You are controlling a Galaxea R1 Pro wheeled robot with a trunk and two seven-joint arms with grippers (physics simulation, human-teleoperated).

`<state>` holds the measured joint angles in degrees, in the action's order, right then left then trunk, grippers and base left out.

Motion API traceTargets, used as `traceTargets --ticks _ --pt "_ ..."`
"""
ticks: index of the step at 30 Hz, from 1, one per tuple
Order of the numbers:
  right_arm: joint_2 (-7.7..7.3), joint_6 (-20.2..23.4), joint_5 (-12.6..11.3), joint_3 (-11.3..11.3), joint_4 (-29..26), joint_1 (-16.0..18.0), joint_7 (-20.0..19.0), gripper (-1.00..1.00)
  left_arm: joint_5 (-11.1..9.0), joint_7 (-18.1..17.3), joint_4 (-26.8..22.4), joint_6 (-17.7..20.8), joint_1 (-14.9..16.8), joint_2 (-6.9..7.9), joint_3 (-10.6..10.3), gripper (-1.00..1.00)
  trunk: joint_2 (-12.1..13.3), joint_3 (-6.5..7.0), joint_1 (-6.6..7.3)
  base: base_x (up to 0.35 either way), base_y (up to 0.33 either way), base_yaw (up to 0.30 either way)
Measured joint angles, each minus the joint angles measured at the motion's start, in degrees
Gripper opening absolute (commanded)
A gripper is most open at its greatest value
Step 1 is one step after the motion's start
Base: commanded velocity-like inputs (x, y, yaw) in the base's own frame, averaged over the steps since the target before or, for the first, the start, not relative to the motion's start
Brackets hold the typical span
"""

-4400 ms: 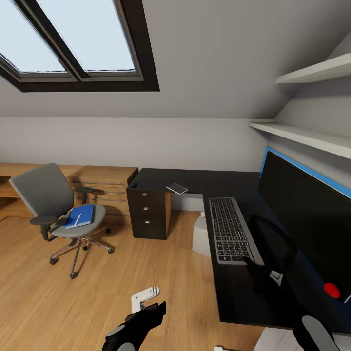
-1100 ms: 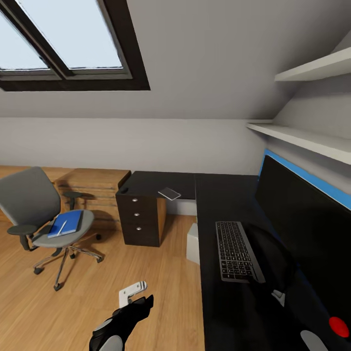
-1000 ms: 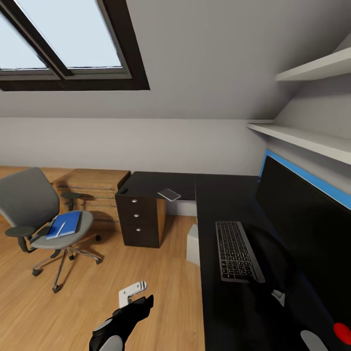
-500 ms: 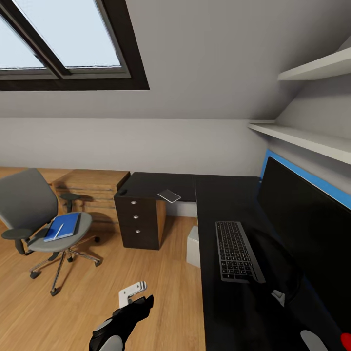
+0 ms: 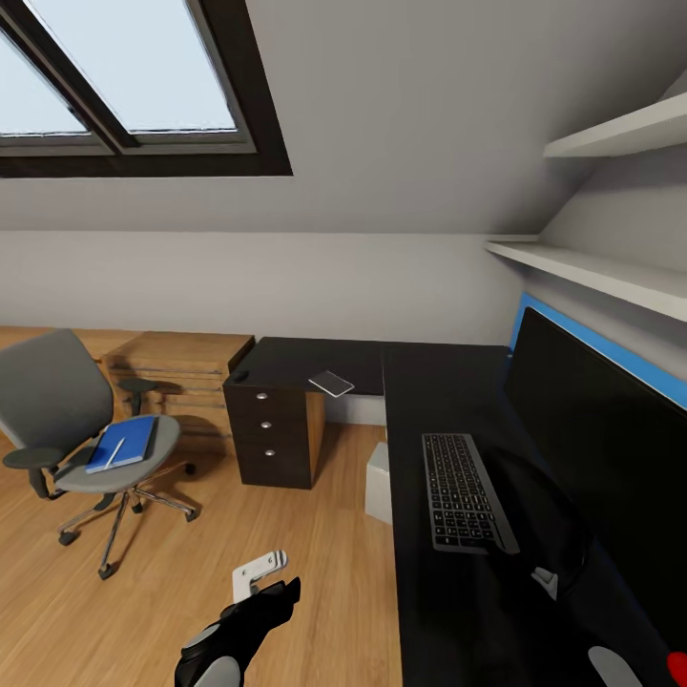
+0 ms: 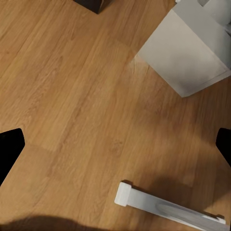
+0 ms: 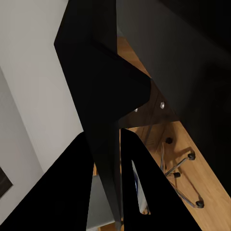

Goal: In the bedroom, organize the workspace by keeping the computer under the desk, ensuring the monitor is on the desk, placing the keyboard on the desk next to the monitor, placing the mouse on the desk next to the keyboard, moving the folder from the swivel chair onto the desk next to the mouse, stacking the notebook on top of the folder with the pen on top of the notebook, and positioning the swivel chair next to the desk.

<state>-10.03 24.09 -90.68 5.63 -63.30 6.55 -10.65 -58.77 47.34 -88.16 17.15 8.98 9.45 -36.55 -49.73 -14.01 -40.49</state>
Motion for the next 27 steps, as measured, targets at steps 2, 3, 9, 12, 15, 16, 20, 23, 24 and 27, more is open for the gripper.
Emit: traceTargets --ticks 2,3,9,12,15,16,20,23,24,27 --pt "0.00 0.00 0.01 0.00 0.00 0.00 0.04 -1.00 0.00 0.00 0.00 0.00 0.00 0.00 0.00 1.00 0.00 0.00 0.00 0.000 0.000 0.000" --pt "0.00 0.00 0.00 0.00 0.00 0.00 0.06 -1.00 0.00 0.00 0.00 0.00 0.00 0.00 0.00 1.00 0.00 0.00 0.00 0.000 0.000 0.000" --pt "-0.01 0.00 0.01 0.00 0.00 0.00 0.23 -1.00 0.00 0.00 -0.02 0.00 0.00 0.00 0.00 1.00 0.00 0.00 0.00 0.000 0.000 0.000" --pt "-0.01 0.02 -0.11 0.00 0.01 0.00 0.41 1.00 0.00 0.00 -0.06 0.00 0.00 0.00 0.00 1.00 0.00 0.00 0.00 0.000 0.000 0.000" --pt "0.00 0.02 -0.05 0.00 0.01 0.00 0.48 1.00 0.00 0.00 -0.07 0.00 0.00 0.00 0.00 1.00 0.00 0.00 0.00 0.000 0.000 0.000" --pt "0.00 0.02 -0.03 0.00 0.01 0.00 0.50 1.00 0.00 0.00 -0.06 0.00 0.00 0.00 0.00 1.00 0.00 0.00 0.00 0.000 0.000 0.000" --pt "-0.01 -0.04 -0.10 0.00 0.01 0.00 0.43 1.00 0.00 0.00 -0.08 0.00 0.00 0.00 0.00 1.00 0.00 0.00 0.00 0.000 0.000 0.000" --pt "0.00 -0.06 -0.10 0.00 0.01 0.00 0.41 1.00 0.00 0.00 -0.05 0.00 0.00 0.00 0.00 1.00 0.00 0.00 0.00 0.000 0.000 0.000" --pt "0.00 -0.06 -0.10 0.00 0.01 0.00 0.41 1.00 0.00 0.00 -0.04 0.00 0.00 0.00 0.00 1.00 0.00 0.00 0.00 0.000 0.000 0.000" --pt "0.00 -0.06 -0.09 0.00 0.00 0.00 0.41 1.00 0.00 0.00 -0.04 0.00 0.00 0.00 0.00 1.00 0.00 0.00 0.00 0.000 -0.049 0.000"
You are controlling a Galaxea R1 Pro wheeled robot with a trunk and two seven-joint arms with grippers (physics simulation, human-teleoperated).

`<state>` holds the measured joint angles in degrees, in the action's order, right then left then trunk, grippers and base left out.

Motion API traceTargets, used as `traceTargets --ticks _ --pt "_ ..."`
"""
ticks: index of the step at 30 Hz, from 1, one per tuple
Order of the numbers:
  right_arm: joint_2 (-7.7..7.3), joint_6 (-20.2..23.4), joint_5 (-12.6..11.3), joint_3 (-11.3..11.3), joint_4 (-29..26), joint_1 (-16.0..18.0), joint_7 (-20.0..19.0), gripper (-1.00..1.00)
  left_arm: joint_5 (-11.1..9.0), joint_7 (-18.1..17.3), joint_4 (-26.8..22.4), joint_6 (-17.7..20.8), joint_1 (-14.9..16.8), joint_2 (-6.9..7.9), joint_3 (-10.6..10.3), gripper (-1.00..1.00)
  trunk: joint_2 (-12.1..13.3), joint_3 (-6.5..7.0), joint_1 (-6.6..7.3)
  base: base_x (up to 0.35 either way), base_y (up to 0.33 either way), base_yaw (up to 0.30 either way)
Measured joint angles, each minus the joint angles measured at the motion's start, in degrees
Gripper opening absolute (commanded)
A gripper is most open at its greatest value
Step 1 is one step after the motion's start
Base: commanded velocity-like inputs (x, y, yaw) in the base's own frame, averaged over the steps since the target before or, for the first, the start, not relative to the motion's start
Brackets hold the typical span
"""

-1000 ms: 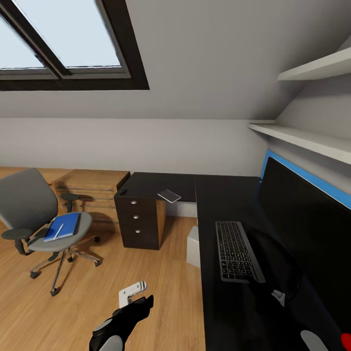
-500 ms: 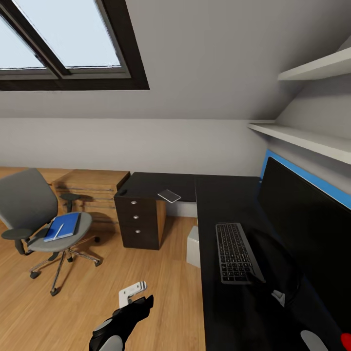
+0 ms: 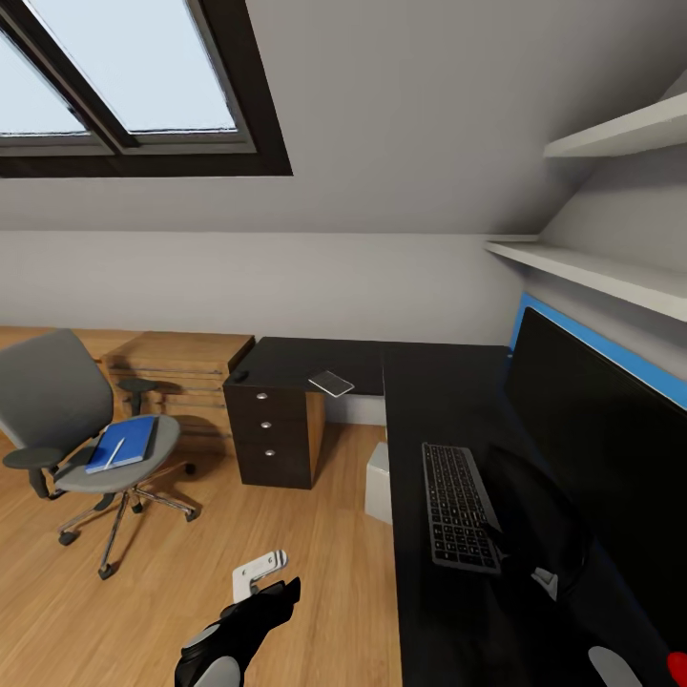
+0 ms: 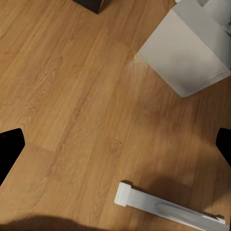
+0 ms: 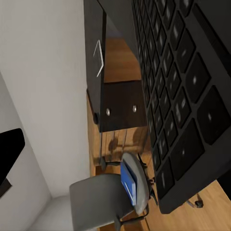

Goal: In the bedroom, organize the workspace by keeping the computer under the desk, ensuring the monitor is on the desk, placing the keyboard on the desk next to the monitor, placing the mouse on the desk next to the keyboard, moving the folder from the swivel chair onto the desk next to the mouse, stacking the notebook on top of the folder with the pen on top of the notebook, and positioning the swivel chair next to the desk.

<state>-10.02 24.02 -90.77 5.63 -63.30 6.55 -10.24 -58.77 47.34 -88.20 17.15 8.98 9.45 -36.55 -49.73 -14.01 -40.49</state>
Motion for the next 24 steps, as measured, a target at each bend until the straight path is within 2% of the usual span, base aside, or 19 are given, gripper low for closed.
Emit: traceTargets --ticks 5,18,24 --pt "0.00 0.00 0.00 0.00 -0.01 0.00 0.01 1.00 0.00 -0.01 -0.01 -0.02 0.00 0.00 0.00 1.00 0.00 0.00 0.00 0.000 -0.133 0.000" --pt "0.00 0.00 0.00 0.00 0.00 0.00 0.00 1.00 0.00 -0.05 -0.02 0.00 0.00 0.00 0.00 1.00 0.00 0.00 0.00 -0.002 -0.007 0.000" --pt "0.00 0.01 0.00 -0.01 0.00 0.00 0.00 1.00 -0.03 -0.08 -0.02 0.00 0.00 0.00 0.07 1.00 0.00 0.00 -0.03 -0.206 0.000 0.000"
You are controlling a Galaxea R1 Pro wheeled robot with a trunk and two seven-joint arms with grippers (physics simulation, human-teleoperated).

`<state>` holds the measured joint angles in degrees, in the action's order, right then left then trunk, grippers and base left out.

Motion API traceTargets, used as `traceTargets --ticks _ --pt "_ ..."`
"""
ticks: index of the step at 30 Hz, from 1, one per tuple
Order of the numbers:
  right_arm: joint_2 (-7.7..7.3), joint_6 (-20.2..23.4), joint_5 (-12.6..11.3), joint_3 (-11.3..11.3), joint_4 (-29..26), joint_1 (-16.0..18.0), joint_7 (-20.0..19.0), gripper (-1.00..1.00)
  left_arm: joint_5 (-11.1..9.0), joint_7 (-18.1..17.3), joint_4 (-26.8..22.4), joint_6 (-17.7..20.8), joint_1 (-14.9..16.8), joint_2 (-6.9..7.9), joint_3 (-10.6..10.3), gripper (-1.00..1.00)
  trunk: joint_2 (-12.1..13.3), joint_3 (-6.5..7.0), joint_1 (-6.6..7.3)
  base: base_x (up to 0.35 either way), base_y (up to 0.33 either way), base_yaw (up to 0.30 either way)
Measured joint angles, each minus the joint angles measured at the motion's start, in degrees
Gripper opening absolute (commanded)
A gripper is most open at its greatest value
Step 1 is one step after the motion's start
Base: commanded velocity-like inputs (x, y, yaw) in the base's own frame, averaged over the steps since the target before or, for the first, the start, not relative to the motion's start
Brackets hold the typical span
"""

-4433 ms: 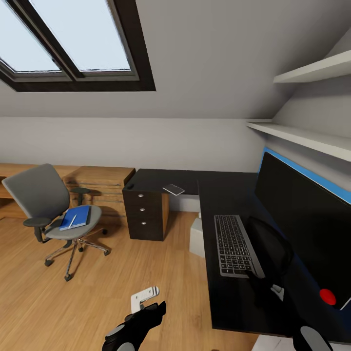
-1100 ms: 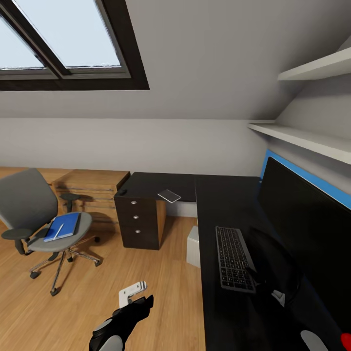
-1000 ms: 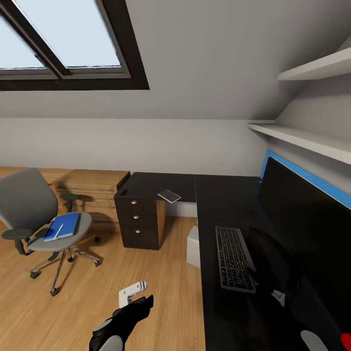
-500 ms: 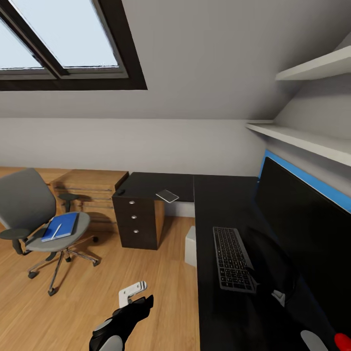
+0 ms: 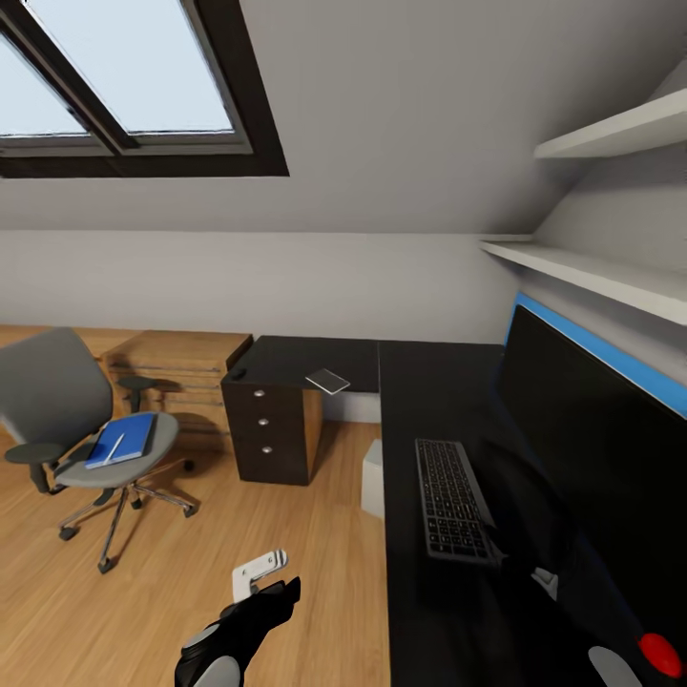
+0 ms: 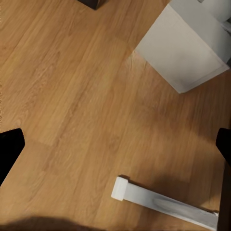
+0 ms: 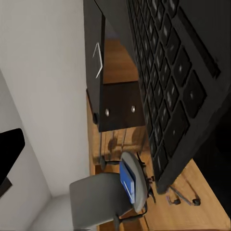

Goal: In the bedroom, organize the workspace by keeping the computer under the desk, ensuring the monitor is on the desk, placing the keyboard on the desk next to the monitor, placing the mouse on the desk next to the keyboard, moving the folder from the swivel chair onto the desk next to the mouse, stacking the notebook on top of the folder with the pen on top of the notebook, and positioning the swivel chair next to the desk.

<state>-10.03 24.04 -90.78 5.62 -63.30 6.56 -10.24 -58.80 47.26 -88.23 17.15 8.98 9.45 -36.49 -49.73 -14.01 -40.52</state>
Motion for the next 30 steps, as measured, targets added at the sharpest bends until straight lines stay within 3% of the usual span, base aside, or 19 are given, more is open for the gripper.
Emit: traceTargets --ticks 21,30 --pt "0.01 0.00 -0.01 -0.06 0.00 0.00 -0.01 1.00 -0.02 0.00 -0.02 -0.01 0.00 0.00 0.08 1.00 -0.01 0.00 0.02 -0.044 0.000 0.000" --pt "0.00 0.04 0.04 -0.15 0.00 0.00 0.00 1.00 -0.05 0.01 0.05 0.00 0.00 0.07 0.26 1.00 0.00 0.00 0.00 -0.286 0.000 0.000"
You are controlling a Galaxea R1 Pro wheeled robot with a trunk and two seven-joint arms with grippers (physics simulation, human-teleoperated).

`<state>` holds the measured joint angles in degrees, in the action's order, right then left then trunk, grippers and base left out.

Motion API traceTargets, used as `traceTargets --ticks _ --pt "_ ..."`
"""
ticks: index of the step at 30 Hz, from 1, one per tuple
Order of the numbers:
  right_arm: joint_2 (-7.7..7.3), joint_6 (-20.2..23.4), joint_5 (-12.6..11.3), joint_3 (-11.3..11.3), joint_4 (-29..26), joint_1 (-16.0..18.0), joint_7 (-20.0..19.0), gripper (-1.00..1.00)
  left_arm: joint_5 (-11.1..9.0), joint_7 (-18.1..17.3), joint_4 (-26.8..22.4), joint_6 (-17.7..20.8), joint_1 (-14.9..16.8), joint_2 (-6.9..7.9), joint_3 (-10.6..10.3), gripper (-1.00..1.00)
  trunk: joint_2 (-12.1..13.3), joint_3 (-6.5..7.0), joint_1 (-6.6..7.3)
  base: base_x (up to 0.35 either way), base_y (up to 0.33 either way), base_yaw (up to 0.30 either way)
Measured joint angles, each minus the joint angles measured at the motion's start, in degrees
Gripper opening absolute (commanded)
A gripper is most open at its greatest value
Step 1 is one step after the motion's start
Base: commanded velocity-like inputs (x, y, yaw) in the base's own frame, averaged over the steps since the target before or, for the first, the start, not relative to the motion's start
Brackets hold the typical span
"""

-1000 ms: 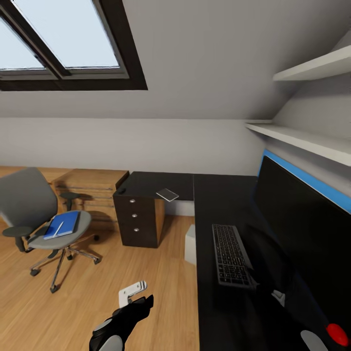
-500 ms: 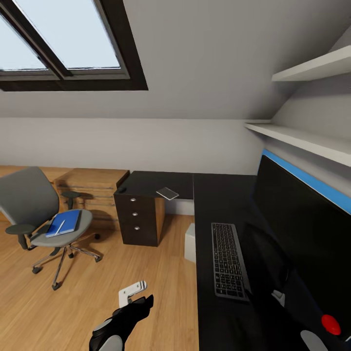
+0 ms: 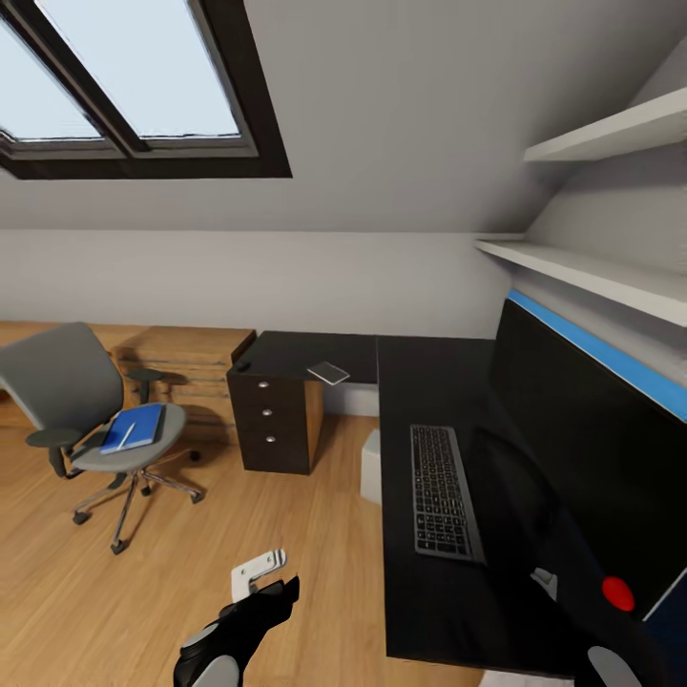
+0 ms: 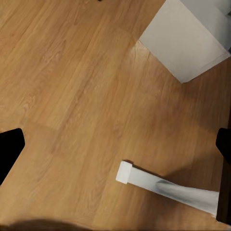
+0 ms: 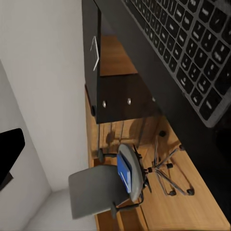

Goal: In the bedroom, organize the workspace by keeping the computer under the desk, ensuring the monitor is on the desk, placing the keyboard on the desk next to the monitor, placing the mouse on the desk next to the keyboard, moving the folder from the swivel chair onto the desk next to the mouse, stacking the notebook on top of the folder with the pen on top of the notebook, and positioning the swivel chair next to the desk.

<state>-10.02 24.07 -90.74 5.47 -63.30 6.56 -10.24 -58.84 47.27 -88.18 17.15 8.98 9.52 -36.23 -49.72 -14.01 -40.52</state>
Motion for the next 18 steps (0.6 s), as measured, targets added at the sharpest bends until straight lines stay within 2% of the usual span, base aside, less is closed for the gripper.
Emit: traceTargets --ticks 8,18 --pt "0.02 -0.05 0.06 -0.17 0.04 0.00 0.08 1.00 -0.19 -0.09 0.50 0.11 0.00 0.01 3.48 1.00 0.00 0.00 0.00 -0.334 0.000 0.000" --pt "0.09 0.00 0.05 -0.37 0.83 0.00 0.09 1.00 -0.42 -0.10 0.77 0.30 0.00 -0.02 3.99 1.00 0.00 0.00 0.00 -0.335 0.000 0.000"
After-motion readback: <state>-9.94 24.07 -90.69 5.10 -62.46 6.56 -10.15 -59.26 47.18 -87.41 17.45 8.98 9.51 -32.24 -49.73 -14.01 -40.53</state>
